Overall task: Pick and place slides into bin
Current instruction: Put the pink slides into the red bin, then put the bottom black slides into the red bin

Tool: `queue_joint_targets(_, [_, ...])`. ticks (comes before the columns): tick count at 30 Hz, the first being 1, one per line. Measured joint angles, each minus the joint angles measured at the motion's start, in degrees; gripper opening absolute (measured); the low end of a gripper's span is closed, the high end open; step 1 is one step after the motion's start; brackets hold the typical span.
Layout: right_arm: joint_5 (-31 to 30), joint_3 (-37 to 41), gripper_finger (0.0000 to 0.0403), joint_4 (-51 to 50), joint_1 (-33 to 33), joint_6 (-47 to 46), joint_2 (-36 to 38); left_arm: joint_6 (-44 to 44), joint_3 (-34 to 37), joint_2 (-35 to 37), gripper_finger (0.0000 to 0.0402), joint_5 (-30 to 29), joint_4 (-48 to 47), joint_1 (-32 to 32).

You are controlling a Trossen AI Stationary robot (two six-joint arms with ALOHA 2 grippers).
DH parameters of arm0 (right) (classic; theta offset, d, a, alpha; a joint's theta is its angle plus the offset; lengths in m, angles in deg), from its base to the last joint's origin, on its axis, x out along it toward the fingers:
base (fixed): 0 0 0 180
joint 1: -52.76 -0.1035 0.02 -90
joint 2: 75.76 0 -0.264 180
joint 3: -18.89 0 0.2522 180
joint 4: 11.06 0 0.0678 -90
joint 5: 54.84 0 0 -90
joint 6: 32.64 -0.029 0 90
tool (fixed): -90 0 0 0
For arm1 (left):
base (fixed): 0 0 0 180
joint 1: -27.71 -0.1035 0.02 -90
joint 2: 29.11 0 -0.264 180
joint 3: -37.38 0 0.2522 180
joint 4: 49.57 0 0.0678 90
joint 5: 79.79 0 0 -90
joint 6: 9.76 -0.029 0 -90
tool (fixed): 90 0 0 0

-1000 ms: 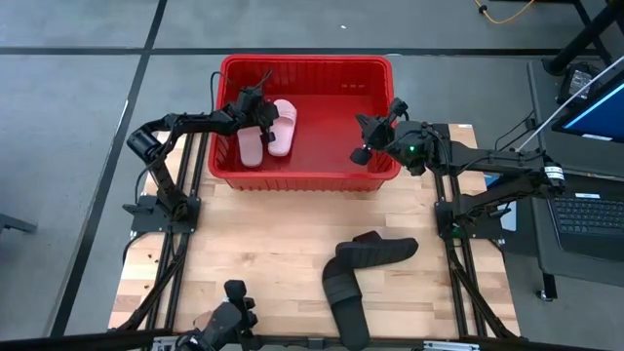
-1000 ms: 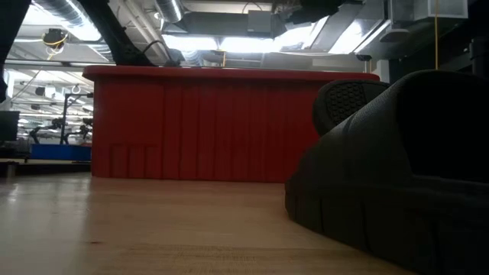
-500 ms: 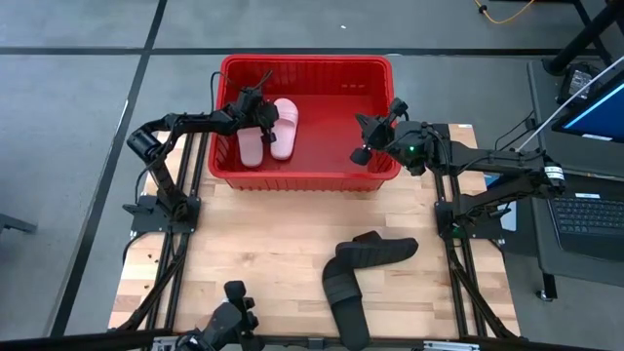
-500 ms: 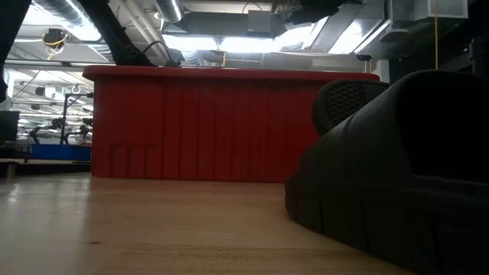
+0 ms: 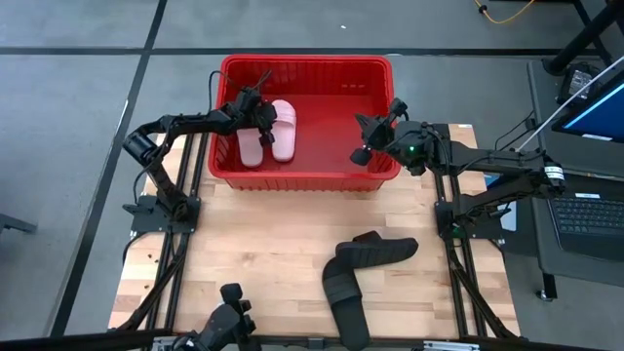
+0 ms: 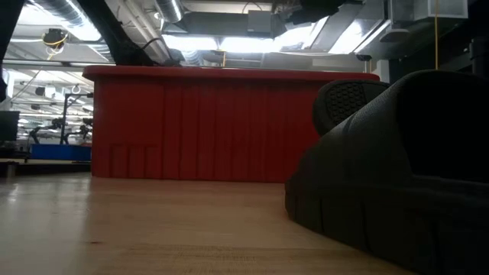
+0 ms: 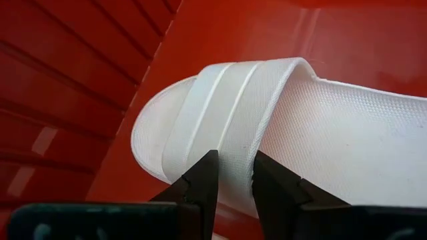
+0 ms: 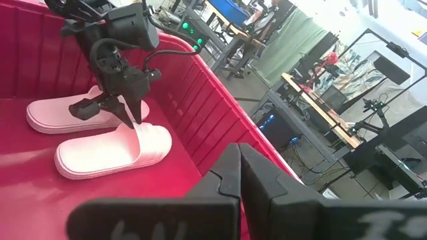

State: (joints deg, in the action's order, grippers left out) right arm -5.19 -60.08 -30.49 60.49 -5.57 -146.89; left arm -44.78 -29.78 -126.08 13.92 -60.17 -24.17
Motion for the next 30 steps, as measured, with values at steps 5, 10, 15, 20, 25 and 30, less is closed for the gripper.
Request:
queue_joint_targets(5, [0.11, 0.00, 0.0005, 0.00, 0.00, -0.02, 0.00, 0.02, 0.02, 1.34, 0.0081, 0.00, -1.23, 0.20])
queue_joint_targets(10, [0.13, 0.00, 0.0005, 0.00, 0.00, -0.16, 0.00, 1.02, 0.02, 2.58, 0.0082, 0.04, -0.70, 0.28])
queue_joint_targets(15, [0.15, -0.01, 0.0005, -0.01, 0.00, -1.60, 0.00, 2.79, 0.00, 2.59, 0.0082, 0.33, -1.47, 0.28])
queue_joint_targets(20, [0.15, -0.02, 0.0005, -0.02, 0.00, -1.57, 0.00, 4.99, 0.00, 2.59, 0.0082, 0.50, -2.65, 0.28])
queue_joint_targets(25, [0.15, -0.01, 0.0005, -0.04, -0.01, -1.57, 0.00, 6.82, 0.02, 3.79, 0.0082, 0.50, -2.21, 0.52])
queue_joint_targets(30, [0.15, -0.02, 0.0005, -0.07, -0.02, -1.55, 0.00, 6.80, 0.02, 9.31, 0.0082, 0.50, -1.49, 0.89])
